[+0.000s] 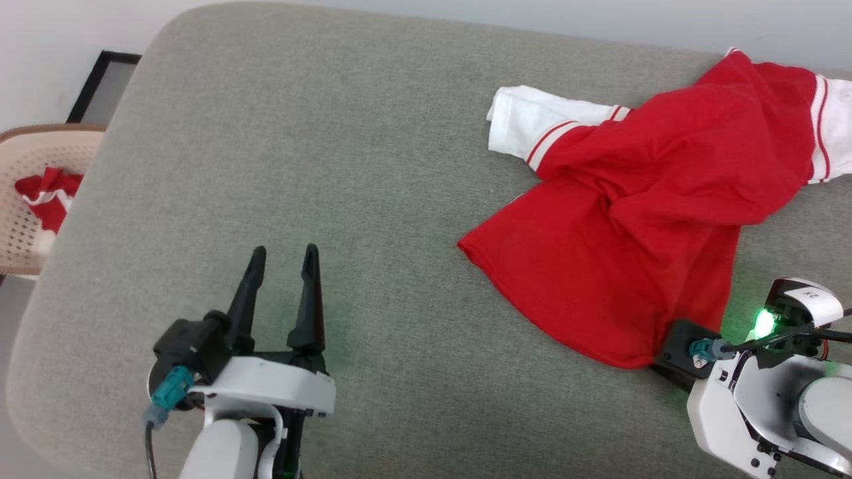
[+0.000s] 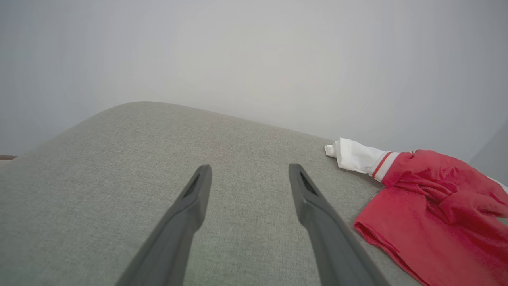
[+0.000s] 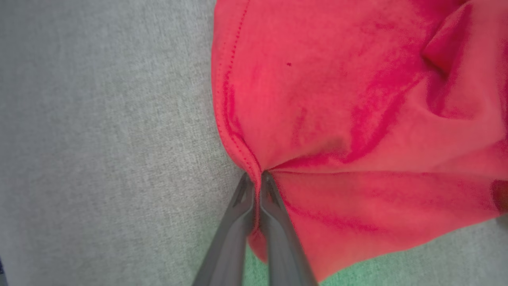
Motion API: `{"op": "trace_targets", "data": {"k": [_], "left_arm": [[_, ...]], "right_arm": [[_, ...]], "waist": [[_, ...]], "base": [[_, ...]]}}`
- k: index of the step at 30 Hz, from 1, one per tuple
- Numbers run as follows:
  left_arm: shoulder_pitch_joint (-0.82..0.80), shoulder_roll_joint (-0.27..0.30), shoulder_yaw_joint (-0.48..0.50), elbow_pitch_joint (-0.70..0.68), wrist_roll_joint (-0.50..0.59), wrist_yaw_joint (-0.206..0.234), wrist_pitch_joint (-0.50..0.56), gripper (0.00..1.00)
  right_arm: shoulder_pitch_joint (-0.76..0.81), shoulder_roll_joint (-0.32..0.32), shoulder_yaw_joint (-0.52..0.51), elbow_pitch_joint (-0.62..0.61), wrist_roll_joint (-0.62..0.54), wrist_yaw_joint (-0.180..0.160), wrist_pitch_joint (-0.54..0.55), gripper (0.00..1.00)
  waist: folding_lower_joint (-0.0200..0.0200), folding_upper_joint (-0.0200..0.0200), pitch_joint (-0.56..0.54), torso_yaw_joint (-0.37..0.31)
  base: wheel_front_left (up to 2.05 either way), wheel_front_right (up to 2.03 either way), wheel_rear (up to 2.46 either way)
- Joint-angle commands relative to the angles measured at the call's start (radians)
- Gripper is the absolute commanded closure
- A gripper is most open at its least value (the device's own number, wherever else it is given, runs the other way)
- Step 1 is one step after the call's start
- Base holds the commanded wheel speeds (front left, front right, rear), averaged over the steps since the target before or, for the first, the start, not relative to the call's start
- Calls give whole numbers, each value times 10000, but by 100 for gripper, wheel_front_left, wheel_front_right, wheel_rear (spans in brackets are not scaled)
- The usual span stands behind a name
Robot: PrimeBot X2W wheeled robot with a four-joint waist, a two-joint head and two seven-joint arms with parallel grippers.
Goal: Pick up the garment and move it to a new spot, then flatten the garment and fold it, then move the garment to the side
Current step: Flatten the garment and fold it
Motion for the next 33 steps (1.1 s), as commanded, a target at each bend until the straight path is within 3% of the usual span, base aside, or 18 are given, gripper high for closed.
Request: {"op": "trace_targets", "data": {"k": [1,8,21,29,30,31,32,33], "left_arm": [[184,-59,102,54,124,-83,0,0],[432,-185,460,63,319,-223,2,0],[582,-341,783,20,446,-462,1,0],[592,-341,786,37,603,-561,0,0],[579,-310,783,47,624,-568,1,0],[554,-278,732,79,654,-588,1,0],[500,-233,685,93,685,-628,0,0],[420,-153,625,93,717,-650,5,0]], "right_arm": [[158,-19,154,102,57,-11,-98,100],[528,-184,109,-796,652,-11,-175,100],[2811,-1416,91,-3430,1472,-11,1694,100],[3385,-1268,93,-3592,1391,-11,1305,100],[3212,-1175,69,-3500,1322,-11,868,76],[3086,-1117,-57,-3307,1291,-13,384,17],[3047,-1077,-134,-3166,1241,-13,-49,0],[3081,-1011,-342,-2978,1323,-13,-588,0]], "waist": [[0,0,-76,-125],[0,0,-263,-479],[0,0,-263,-910],[0,0,-258,-1284],[0,0,-262,-1365],[0,0,-274,-1431],[0,0,-286,-1490],[0,0,-300,-1557]], "base": [[0,0,0],[0,0,0],[0,0,0],[0,0,0],[0,0,0],[0,0,0],[0,0,0],[0,0,0]]}}
